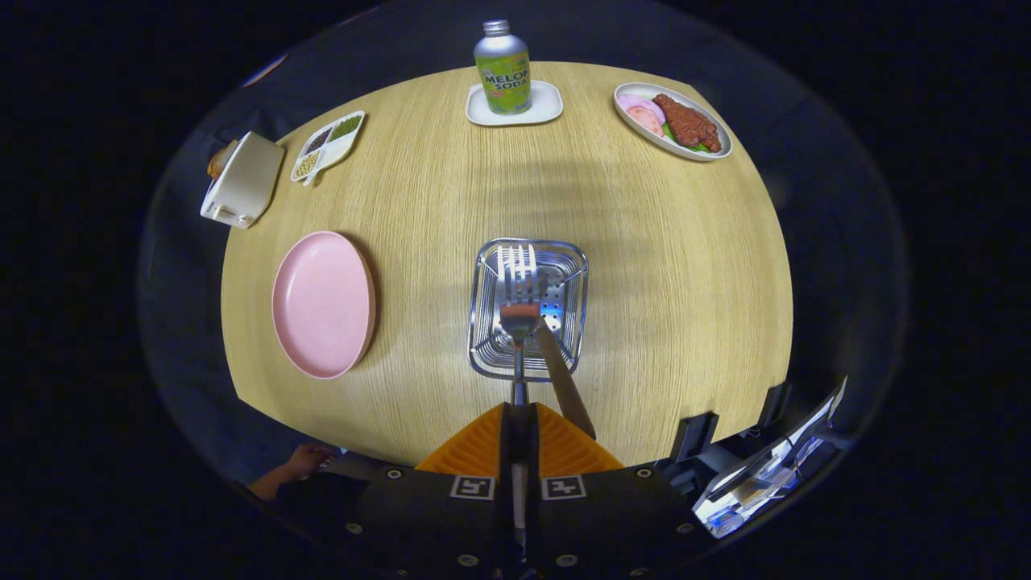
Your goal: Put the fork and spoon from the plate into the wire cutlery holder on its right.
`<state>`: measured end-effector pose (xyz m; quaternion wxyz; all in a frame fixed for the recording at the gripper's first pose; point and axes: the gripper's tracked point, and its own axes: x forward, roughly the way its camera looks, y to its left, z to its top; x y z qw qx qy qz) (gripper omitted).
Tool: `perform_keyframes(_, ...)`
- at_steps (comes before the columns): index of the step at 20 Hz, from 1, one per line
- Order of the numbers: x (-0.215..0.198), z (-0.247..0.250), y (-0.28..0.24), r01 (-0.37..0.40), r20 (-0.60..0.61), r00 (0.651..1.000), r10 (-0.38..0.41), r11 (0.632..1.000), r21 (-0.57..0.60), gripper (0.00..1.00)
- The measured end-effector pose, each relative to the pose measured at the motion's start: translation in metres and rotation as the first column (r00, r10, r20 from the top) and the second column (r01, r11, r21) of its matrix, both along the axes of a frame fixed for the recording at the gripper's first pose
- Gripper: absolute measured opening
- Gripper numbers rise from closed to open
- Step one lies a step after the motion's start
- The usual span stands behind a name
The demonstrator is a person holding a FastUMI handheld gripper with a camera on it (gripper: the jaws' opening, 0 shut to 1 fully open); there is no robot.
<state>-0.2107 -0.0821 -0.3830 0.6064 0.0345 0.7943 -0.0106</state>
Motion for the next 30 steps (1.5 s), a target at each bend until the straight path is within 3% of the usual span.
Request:
perform_keyframes(4,-0.006,-0.007,0.000,-0.011,-0.109,0.994,0.015,0.999,0.041,0.07)
perform_keyframes(12,0.004,-0.015,0.005,-0.012,-0.137,0.990,0.021,0.998,0.067,0.10)
perform_keyframes(17,0.027,-0.002,0.000,0.003,-0.017,1.000,-0.002,0.999,0.050,0.15)
perform_keyframes(21,0.056,0.025,0.004,0.086,0.130,0.987,-0.094,0.994,0.062,0.23)
perform_keyframes(25,0.100,0.064,0.003,0.117,0.351,0.927,-0.134,0.991,0.070,0.28)
perform_keyframes(28,0.119,0.090,-0.009,0.084,0.485,0.871,-0.083,0.996,0.020,0.43)
perform_keyframes(30,0.140,0.110,-0.008,0.077,0.592,0.802,-0.079,0.997,0.030,0.44)
